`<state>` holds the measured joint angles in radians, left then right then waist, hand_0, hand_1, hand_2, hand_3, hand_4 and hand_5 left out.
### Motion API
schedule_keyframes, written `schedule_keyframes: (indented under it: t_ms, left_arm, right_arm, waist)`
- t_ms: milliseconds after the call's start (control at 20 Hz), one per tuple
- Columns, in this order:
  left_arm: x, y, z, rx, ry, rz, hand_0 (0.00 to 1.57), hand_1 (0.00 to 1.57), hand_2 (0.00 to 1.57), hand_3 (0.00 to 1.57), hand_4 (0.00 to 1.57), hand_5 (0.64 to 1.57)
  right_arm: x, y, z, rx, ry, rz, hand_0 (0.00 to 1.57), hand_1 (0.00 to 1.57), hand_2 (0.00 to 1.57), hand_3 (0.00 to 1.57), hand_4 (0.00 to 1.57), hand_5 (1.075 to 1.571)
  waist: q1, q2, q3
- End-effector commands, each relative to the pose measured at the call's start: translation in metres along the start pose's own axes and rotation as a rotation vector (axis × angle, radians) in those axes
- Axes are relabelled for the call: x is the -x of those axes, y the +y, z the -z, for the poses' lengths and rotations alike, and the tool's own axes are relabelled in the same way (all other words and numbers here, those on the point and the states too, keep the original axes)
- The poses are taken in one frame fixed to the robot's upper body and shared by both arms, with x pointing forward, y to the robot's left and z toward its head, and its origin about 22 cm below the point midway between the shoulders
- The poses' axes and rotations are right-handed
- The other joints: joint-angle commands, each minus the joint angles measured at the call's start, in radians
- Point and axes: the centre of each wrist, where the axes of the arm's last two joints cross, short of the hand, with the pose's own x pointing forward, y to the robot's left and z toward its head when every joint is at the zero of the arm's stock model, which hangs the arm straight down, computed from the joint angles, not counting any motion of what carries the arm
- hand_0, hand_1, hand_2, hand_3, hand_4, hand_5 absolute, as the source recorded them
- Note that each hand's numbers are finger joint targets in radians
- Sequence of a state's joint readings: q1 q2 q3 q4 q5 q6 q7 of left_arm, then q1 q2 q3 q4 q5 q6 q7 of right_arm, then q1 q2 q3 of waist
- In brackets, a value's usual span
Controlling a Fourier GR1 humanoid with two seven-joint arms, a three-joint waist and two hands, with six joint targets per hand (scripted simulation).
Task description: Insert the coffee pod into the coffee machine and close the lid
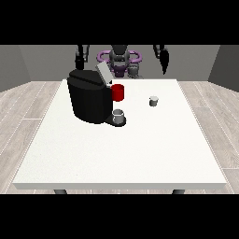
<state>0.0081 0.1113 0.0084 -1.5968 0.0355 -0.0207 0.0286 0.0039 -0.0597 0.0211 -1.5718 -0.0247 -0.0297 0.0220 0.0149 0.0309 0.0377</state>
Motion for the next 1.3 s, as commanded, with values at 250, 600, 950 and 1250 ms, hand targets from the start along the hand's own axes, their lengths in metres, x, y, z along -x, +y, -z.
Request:
schedule_keyframes:
  t_ms: [250, 600, 950, 1250]
  left_arm:
    - [-0.02, 0.033, 0.004, 0.178, -0.116, 0.277, 0.0, 0.0, 0.0, 0.0, 0.0, 1.571]
    - [-0.028, 0.049, 0.032, 0.179, -0.13, 0.502, 0.0, 0.0, 0.0, 0.0, 0.0, 1.571]
    - [-0.071, 0.105, 0.079, 0.124, -0.082, 0.579, 0.0, 0.0, 0.0, 0.0, 0.0, 1.571]
    - [-0.03, 0.104, 0.082, 0.18, 0.038, 0.695, 0.0, 0.0, 0.0, 0.0, 0.0, 1.571]
  right_arm:
    - [0.01, -0.022, -0.001, 0.019, 0.003, -0.04, 0.0, 0.0, 0.0, 0.0, 0.0, 1.571]
    - [-0.018, -0.015, 0.025, 0.123, -0.137, -0.194, 0.0, 0.0, 0.0, 0.0, 0.0, 1.571]
    - [-0.036, 0.027, 0.033, 0.05, -0.181, -0.187, 0.0, 0.0, 0.0, 0.0, 0.0, 1.571]
    - [-0.039, 0.043, 0.03, 0.036, -0.165, -0.166, 0.0, 0.0, 0.0, 0.0, 0.0, 1.571]
  waist:
    - [-0.025, -0.03, -0.0376]
    - [-0.075, 0.065, -0.0379]
    - [-0.155, 0.149, -0.0382]
    - [-0.179, 0.178, -0.0383]
